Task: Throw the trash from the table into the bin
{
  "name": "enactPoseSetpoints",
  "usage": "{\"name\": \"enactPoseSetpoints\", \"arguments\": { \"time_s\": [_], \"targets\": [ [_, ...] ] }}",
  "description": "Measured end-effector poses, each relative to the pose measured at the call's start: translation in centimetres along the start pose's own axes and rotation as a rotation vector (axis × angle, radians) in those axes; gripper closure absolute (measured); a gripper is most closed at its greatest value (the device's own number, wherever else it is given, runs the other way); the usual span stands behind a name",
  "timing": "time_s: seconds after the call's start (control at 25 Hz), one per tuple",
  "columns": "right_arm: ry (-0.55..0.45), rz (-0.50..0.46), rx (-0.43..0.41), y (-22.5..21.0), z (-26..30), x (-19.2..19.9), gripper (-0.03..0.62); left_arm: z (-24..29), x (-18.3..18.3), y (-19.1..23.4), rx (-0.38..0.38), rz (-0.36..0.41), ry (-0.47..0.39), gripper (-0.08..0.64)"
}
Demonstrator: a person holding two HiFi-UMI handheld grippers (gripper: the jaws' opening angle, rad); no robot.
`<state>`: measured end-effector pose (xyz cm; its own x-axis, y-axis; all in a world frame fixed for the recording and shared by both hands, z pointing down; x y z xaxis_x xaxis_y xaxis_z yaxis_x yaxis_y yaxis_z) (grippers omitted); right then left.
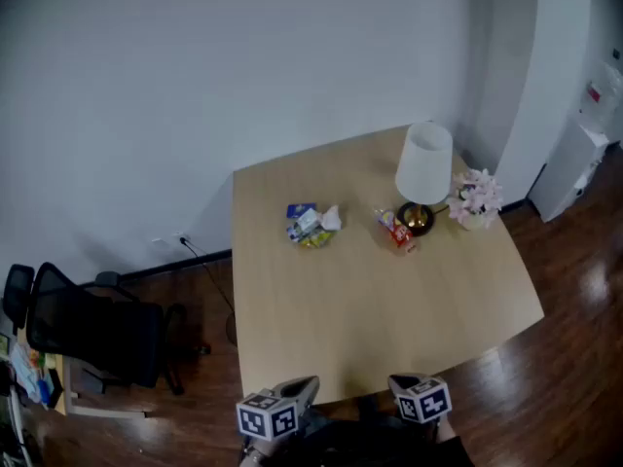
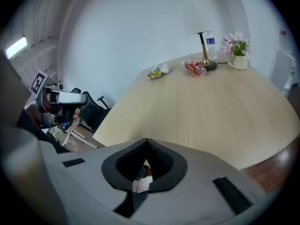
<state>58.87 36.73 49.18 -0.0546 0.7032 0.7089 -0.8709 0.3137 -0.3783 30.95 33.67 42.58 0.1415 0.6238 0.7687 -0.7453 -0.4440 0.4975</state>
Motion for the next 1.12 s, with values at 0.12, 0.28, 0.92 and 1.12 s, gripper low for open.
{"name": "enactPoseSetpoints", "arguments": {
  "time_s": [0.12, 0.28, 0.92, 1.12],
  "targets": [
    [-0.033, 0.003, 0.002, 2.4, 0.7, -1.2, 0.586, -1.7, -0.6, 2.0, -0.005, 0.009, 0.005, 0.558],
    [-0.072, 0.018, 0.026, 4.8, 1.8, -2.8, 0.586, -3.4, -1.6, 5.1, -0.016, 0.008, -0.005, 0.558],
    [-0.101, -0.005, 0.102, 14.9, 8.1, -5.8, 0.586, -6.8, -4.9, 14.8, 0.139, 0.010, -0.007, 0.558],
    [-0.110, 0.002, 0.136, 18.6, 9.1, -5.7, 0.586, -7.9, -4.8, 16.5, 0.212, 0.010, 0.041, 0.558]
  ]
}}
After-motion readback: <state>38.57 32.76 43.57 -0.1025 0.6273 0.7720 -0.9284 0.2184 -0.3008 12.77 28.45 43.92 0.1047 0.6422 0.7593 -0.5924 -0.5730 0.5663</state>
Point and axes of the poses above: the fingertips, and each gripper's own axes: z forward along the fingers, y to its left, x out of its underside, the point moved 10 cm from there along -z, backward along the fingers, and after that the axes turned 15 degrees about -y, right-handed, at the moved point
